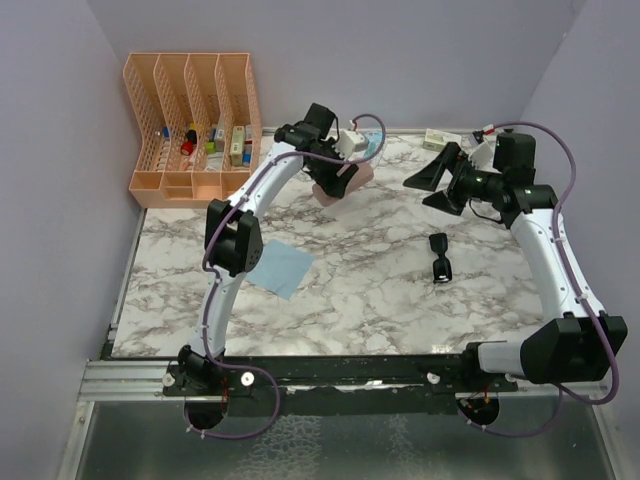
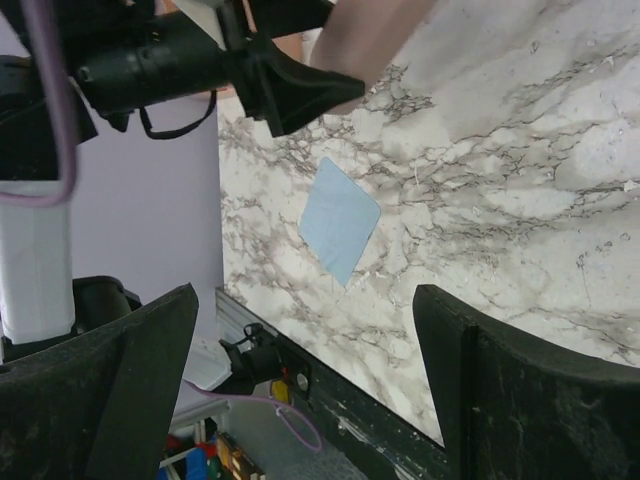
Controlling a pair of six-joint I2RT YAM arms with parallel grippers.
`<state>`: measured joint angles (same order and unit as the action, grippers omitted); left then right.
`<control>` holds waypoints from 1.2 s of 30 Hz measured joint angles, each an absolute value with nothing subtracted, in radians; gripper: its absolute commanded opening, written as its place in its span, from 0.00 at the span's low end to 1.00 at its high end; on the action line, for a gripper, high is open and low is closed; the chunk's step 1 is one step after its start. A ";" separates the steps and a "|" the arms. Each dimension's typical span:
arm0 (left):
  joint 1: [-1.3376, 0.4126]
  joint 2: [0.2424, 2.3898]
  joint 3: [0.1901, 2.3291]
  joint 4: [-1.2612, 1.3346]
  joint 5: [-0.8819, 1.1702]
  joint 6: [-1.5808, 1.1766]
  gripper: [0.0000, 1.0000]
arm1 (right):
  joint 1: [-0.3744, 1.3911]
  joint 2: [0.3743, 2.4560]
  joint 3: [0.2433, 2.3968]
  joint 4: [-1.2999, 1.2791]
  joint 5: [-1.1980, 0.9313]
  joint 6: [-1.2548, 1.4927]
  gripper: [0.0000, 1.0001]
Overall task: Organize the sunglasses
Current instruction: Pick up the sunglasses case from the center of the board, then open the sunglasses case.
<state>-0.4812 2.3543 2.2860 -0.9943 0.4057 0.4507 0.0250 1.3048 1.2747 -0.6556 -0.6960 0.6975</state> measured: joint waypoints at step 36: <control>-0.391 1.922 1.638 0.200 1.091 -1.056 0.00 | -0.017 1.511 1.046 0.547 -0.889 1.135 0.97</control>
<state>-0.3912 1.9221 1.6382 0.1997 1.0912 -1.0565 -0.0170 1.5112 1.0458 0.5468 -0.8886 1.1351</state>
